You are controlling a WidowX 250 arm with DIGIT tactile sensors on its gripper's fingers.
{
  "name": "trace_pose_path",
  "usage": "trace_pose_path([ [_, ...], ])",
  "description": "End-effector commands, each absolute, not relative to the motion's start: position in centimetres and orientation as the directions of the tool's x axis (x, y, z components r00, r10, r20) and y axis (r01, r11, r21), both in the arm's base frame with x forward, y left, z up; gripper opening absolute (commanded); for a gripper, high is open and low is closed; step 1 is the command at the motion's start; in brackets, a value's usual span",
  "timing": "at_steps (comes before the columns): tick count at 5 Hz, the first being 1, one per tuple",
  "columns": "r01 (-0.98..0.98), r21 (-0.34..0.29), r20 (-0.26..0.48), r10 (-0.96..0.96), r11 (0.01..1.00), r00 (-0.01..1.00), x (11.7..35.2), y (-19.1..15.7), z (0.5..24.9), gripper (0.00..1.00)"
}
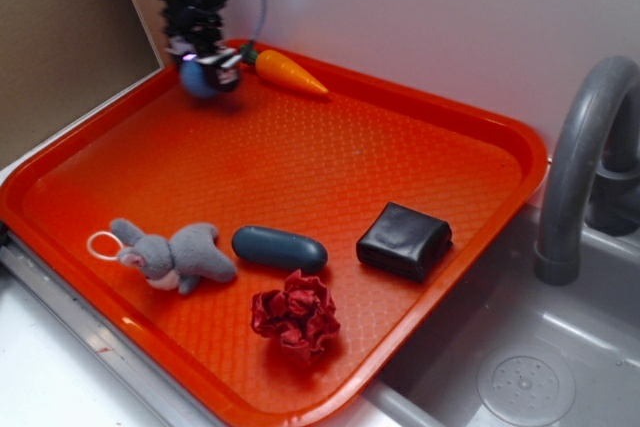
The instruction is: Grab the blue ball.
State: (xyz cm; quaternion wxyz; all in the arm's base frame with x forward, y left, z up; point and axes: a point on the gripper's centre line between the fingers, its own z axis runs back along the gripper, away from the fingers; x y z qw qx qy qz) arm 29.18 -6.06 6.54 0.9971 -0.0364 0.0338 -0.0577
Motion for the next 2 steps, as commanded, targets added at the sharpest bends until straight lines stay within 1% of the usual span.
trace_pose_path([
  [1,0.145,-0.106,-0.15,-0.16,0.984,0.976,24.2,-8.4,14.7,0.0],
  [2,0.199,-0.209,-0.151,-0.232,0.958,0.961,22.2,-9.5,17.4,0.0],
])
